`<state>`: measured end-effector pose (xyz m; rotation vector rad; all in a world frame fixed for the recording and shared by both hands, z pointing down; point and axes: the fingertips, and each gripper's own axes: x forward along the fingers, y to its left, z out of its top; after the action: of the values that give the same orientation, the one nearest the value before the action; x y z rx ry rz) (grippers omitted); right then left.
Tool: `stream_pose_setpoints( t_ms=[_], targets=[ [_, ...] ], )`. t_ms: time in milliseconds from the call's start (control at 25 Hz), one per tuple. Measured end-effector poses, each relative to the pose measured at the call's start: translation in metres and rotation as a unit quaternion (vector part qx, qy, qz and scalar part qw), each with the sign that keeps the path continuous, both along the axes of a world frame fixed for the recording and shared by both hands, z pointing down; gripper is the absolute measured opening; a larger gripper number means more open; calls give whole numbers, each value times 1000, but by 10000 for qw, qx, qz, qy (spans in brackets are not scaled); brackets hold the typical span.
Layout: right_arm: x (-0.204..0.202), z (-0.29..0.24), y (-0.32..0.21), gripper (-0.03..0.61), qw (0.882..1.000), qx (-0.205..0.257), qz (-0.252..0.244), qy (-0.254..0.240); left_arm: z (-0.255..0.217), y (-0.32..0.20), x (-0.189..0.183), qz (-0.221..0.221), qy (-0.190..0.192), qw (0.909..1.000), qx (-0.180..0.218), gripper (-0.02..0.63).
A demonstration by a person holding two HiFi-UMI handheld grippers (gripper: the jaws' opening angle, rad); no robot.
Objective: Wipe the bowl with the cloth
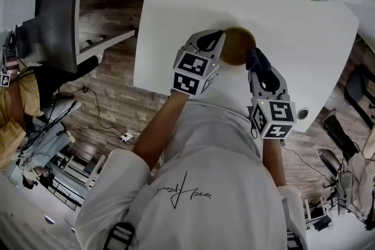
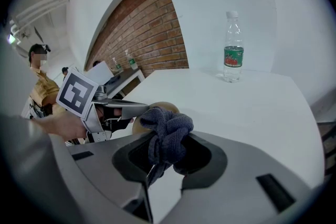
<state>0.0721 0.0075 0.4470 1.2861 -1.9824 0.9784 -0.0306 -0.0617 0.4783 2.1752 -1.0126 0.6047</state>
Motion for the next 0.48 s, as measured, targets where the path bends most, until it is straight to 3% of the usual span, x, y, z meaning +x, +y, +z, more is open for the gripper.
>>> stream_pose_setpoints(
  t_ms=[480],
  targets=[
    [6,-1,-15,103,9999,96,-68,55,0,-2,1,-2,22,10000,-28,11]
  ],
)
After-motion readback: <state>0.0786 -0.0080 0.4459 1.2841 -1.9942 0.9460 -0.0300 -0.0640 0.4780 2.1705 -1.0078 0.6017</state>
